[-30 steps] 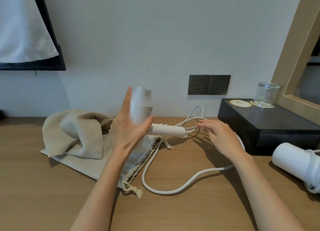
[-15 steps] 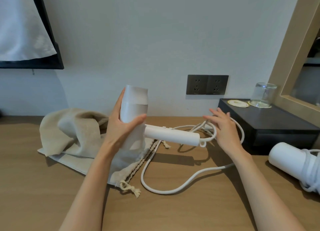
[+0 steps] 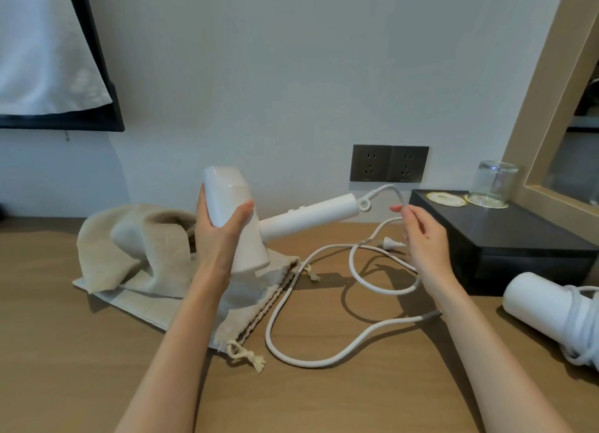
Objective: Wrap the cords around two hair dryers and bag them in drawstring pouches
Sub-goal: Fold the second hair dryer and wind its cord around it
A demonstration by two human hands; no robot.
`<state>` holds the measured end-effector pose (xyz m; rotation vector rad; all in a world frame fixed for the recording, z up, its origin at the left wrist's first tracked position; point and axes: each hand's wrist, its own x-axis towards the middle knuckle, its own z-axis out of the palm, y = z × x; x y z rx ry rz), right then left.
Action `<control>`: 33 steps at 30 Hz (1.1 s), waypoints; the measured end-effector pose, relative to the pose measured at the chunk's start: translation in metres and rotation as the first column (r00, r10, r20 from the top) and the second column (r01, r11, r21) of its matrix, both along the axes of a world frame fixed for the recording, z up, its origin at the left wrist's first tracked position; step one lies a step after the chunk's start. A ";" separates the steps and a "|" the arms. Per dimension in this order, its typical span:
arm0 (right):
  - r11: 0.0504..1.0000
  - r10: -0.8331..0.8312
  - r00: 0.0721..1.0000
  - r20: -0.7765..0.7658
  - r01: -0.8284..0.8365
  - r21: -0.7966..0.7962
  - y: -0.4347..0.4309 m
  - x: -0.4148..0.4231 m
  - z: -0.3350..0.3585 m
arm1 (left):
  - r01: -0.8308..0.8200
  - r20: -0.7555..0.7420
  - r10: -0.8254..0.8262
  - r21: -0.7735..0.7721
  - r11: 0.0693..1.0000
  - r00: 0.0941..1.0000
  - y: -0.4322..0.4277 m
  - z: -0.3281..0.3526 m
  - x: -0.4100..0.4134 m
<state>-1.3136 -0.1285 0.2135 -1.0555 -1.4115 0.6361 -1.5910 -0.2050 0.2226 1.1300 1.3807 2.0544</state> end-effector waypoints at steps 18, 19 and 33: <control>0.990 0.099 0.959 0.266 -0.123 0.075 -0.030 -0.043 -0.012 | -0.248 -0.256 0.229 -0.045 0.968 0.939 -0.008 0.003 0.022; 0.978 0.209 0.963 0.173 -0.204 -0.049 -0.035 -0.048 -0.011 | -0.230 -0.228 0.216 -0.038 0.972 0.949 -0.007 0.002 0.024; 0.953 0.120 0.837 -0.533 -0.247 -0.173 -0.032 -0.058 -0.002 | 0.000 -0.240 -0.011 -0.044 0.999 0.971 0.001 -0.009 0.048</control>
